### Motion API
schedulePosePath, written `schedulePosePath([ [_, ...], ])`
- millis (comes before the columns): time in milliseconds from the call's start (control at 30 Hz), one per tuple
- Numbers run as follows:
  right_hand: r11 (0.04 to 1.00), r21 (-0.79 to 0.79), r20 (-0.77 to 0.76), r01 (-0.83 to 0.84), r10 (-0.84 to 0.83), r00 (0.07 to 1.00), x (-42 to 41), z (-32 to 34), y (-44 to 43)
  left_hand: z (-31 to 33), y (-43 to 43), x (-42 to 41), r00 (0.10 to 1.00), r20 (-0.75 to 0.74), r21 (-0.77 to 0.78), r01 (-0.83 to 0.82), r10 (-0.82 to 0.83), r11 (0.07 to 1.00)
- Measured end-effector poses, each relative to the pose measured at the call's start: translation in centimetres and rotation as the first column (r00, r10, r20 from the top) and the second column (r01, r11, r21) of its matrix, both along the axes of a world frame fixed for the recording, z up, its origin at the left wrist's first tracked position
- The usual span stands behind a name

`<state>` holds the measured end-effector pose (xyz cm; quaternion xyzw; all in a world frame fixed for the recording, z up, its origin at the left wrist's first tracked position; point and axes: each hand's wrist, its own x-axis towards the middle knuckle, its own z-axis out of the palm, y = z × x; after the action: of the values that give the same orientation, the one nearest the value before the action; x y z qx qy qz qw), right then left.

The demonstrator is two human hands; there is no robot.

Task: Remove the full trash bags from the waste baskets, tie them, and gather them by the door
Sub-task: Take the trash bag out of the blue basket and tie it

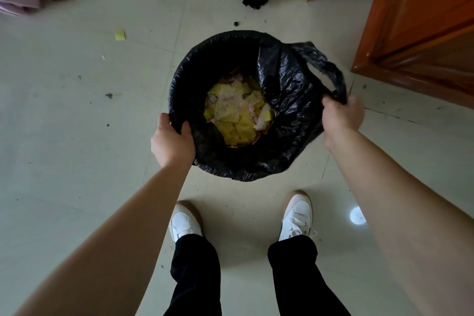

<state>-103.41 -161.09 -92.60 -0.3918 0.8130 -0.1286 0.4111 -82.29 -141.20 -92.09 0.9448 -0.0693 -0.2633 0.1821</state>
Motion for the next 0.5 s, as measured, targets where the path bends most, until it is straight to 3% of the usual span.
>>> schedulePosePath([
  [33, 0.985, -0.156, -0.069, -0.079, 0.069, 0.995, 0.5, 0.8, -0.3, 0.1, 0.0, 0.1, 1.0, -0.006, 0.012, 0.011, -0.011, 1.0],
  [100, 0.928, -0.268, -0.005, -0.258, 0.266, 0.964, 2.2, 3.5, 0.1, 0.5, -0.3, 0.1, 0.999, -0.028, 0.027, 0.018, -0.018, 0.999],
  [167, 0.88, -0.137, 0.215, -0.454, 0.474, 0.854, 4.3, 5.5, 1.9, 0.9, -0.8, 0.1, 0.996, -0.082, 0.02, -0.031, 0.033, 0.999],
  [200, 0.802, -0.017, 0.291, -0.597, 0.575, 0.765, 5.1, 6.0, 3.1, 1.1, -1.2, 0.0, 0.987, -0.126, 0.012, -0.103, 0.103, 0.995],
  [267, 0.592, 0.122, 0.309, -0.797, 0.74, 0.597, 5.5, 5.6, 5.2, 1.5, -1.9, -0.1, 0.944, -0.206, -0.002, -0.265, 0.259, 0.964],
  [300, 0.558, 0.101, 0.247, -0.824, 0.788, 0.564, 5.5, 5.1, 5.9, 1.6, -2.1, 0.0, 0.933, -0.216, -0.004, -0.295, 0.287, 0.956],
  [367, 0.644, -0.095, -0.019, -0.759, 0.761, 0.648, 5.3, 4.9, 6.1, 2.0, -2.3, 0.4, 0.93, -0.219, -0.019, -0.306, 0.295, 0.952],
  [433, 0.801, -0.208, -0.192, -0.562, 0.53, 0.826, 4.7, 5.3, 5.0, 2.7, -2.4, 1.2, 0.91, -0.218, -0.038, -0.37, 0.353, 0.928],
  [500, 0.907, 0.039, -0.226, -0.419, 0.417, 0.881, 3.5, 5.1, 3.5, 3.2, -2.5, 2.1, 0.87, -0.235, -0.069, -0.46, 0.434, 0.885],
])
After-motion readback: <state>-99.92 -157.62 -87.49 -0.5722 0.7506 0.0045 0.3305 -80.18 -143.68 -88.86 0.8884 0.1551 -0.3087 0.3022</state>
